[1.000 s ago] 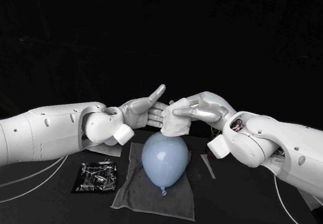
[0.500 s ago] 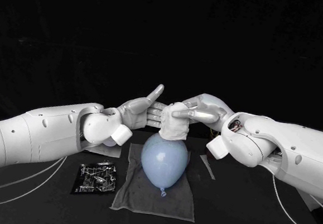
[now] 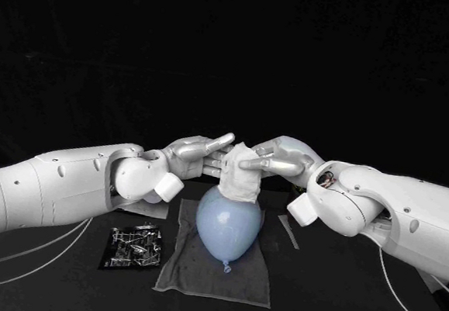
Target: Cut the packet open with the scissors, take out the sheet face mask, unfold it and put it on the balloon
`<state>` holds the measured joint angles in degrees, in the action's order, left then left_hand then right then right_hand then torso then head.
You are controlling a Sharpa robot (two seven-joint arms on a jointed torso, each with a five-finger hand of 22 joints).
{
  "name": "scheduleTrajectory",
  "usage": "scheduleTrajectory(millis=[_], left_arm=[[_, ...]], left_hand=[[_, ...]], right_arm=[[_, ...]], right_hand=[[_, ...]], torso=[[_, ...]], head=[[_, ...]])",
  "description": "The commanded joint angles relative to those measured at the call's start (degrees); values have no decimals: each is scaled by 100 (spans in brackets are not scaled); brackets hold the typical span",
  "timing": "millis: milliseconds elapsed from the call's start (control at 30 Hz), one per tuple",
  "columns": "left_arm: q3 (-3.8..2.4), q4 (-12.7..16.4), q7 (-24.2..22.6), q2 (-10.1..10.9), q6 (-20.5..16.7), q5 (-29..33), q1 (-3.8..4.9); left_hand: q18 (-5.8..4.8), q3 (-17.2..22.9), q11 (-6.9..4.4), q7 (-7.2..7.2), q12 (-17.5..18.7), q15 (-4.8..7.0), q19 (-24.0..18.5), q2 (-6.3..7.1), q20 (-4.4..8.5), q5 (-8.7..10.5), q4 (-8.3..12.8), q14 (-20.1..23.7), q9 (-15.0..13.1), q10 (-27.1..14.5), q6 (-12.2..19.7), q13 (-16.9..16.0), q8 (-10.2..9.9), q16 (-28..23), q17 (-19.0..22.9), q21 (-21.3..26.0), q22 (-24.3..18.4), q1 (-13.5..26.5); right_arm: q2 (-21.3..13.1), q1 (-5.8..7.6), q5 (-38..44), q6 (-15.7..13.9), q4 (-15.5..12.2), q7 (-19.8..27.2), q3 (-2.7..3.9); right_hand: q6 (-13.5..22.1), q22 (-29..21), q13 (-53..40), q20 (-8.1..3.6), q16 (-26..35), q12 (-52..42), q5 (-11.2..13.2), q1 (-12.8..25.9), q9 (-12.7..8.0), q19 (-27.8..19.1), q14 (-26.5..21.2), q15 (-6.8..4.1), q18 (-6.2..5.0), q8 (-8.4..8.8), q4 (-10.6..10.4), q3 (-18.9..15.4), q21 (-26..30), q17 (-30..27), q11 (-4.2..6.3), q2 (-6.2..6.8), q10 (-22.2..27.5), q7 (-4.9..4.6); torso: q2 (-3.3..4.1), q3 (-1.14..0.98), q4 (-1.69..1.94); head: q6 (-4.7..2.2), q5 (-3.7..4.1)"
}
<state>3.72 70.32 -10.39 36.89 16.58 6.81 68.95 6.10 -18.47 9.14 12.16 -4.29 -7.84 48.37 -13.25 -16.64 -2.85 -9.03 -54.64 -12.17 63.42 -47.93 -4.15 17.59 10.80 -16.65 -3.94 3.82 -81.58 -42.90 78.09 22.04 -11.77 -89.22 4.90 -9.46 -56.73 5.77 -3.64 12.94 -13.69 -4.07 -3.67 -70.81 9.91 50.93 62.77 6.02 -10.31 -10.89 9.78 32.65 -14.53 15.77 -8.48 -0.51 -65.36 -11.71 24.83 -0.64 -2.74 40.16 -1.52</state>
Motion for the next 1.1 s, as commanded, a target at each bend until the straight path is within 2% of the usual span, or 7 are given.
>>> scheduleTrajectory(millis=[33, 100, 167, 667, 800, 933, 1100], left_arm=[[-24, 26, -179, -8, 145, -54, 23], [-24, 25, -163, -10, 201, -95, 23], [-24, 23, -151, -11, 242, -120, 23], [-24, 20, -186, 0, 196, -190, 23], [-24, 6, -199, 3, 155, -283, 23], [-24, -1, -208, 3, 70, -441, 23], [-24, 2, -173, -15, -26, -671, 24]], left_hand=[[121, -8, -15, -42, 15, 32, 72, 72, -2, 11, 160, -96, -21, 65, -114, -12, 17, 38, -51, -22, 3, -307], [132, -54, -27, -57, 9, 45, 86, 110, -4, 13, 202, -117, -26, 100, -171, -15, 31, 43, -77, -11, -1, -417], [139, -100, -42, -85, 11, 56, 95, 138, -4, 13, 227, -130, -32, 118, -228, -15, 46, 46, -97, -4, -3, -496], [175, -522, -30, -47, 35, 64, 156, 309, -6, 13, 193, -200, -13, 164, -286, -9, -8, 61, -223, 11, -6, -653], [179, -539, -47, -65, 30, 76, 160, 232, -6, 10, 309, -204, -14, 174, -311, -11, -18, 61, -278, 16, -7, -941], [183, -470, -54, -91, 60, 75, 165, 121, -5, 5, 631, -149, -3, 67, -318, 19, -50, 30, -328, 17, -7, -1543], [191, -517, -43, -91, 56, 67, 176, 38, -5, 5, 759, -129, 8, 17, -354, 34, -66, 32, -361, 15, -7, -1779]], right_arm=[[-13, -24, 22, -257, 17, -83, -16], [-10, -25, 32, -380, 27, -129, -16], [-4, -26, 65, -471, 37, -183, -16], [-13, -42, 229, -734, 36, -382, -17], [-23, -45, 238, -731, 30, -383, -16], [-29, -48, 242, -704, 22, -386, -16], [-17, -56, 241, -693, 20, -378, -16]], right_hand=[[-205, 111, -17, -94, -115, -71, 56, -215, 107, 192, 237, -94, -20, -167, 8, 21, -219, 106, 102, -183, -296, 62], [-265, 212, -20, -178, -168, -98, 72, -302, 174, 259, 370, -161, -11, -237, 11, 63, -391, 166, 165, -332, -479, 123], [-284, 332, -11, -238, -186, -67, 95, -302, 243, 238, 448, -195, 11, -288, 16, 76, -575, 222, 198, -364, -590, 154], [-252, 717, -6, -327, -171, 37, 90, -266, 460, -27, 553, -240, 60, -427, 46, 129, -1113, 389, 244, -361, -782, 198], [-246, 749, -6, -330, -165, 38, 90, -263, 478, -56, 555, -241, 62, -436, 49, 139, -1157, 403, 245, -359, -786, 199], [-246, 749, -6, -330, -165, 38, 90, -263, 478, -56, 555, -241, 62, -436, 49, 139, -1157, 403, 245, -359, -786, 199], [-233, 819, -5, -334, -150, 42, 90, -256, 516, -123, 557, -242, 67, -456, 56, 165, -1250, 432, 246, -353, -790, 200]], torso=[[-2, -3, -1], [-1, -2, -3], [-1, -2, -3], [0, -2, -3], [-1, -3, -3], [-1, -1, -2], [-1, -3, 0]], head=[[9, -4], [11, -6], [13, -6], [23, 8], [15, 15], [17, 16], [20, 15]])
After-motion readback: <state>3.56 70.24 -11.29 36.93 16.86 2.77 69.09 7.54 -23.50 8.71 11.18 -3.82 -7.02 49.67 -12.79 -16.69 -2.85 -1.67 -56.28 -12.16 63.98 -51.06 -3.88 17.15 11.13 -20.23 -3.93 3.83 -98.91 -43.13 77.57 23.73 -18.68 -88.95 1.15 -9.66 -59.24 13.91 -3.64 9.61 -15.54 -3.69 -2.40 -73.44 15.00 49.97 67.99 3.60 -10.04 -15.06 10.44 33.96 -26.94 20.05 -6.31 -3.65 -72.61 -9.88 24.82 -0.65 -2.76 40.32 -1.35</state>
